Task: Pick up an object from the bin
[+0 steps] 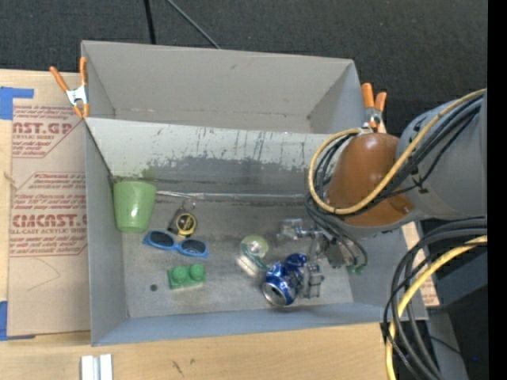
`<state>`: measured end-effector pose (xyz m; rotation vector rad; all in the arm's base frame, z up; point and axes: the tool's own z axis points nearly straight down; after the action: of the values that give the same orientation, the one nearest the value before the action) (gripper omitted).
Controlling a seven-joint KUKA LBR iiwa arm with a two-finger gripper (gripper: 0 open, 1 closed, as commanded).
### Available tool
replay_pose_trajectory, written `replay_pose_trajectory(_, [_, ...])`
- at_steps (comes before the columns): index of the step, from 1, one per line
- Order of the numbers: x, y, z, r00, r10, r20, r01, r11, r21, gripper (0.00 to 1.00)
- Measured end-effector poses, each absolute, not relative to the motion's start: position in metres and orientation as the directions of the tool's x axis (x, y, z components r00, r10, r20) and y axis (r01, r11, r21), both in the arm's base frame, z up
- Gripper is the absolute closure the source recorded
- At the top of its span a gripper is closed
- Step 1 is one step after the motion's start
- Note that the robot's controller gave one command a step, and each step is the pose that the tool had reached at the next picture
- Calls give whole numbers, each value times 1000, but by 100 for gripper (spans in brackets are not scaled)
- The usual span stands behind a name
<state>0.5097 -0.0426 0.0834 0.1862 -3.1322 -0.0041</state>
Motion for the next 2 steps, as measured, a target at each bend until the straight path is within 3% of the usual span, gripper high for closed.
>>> replay_pose_trajectory(1, [511,-44,85,-993,-117,0,-117,993,0,100])
replay_pose_trajectory(2, [542,19,190,-992,-123,-11,-123,992,2,100])
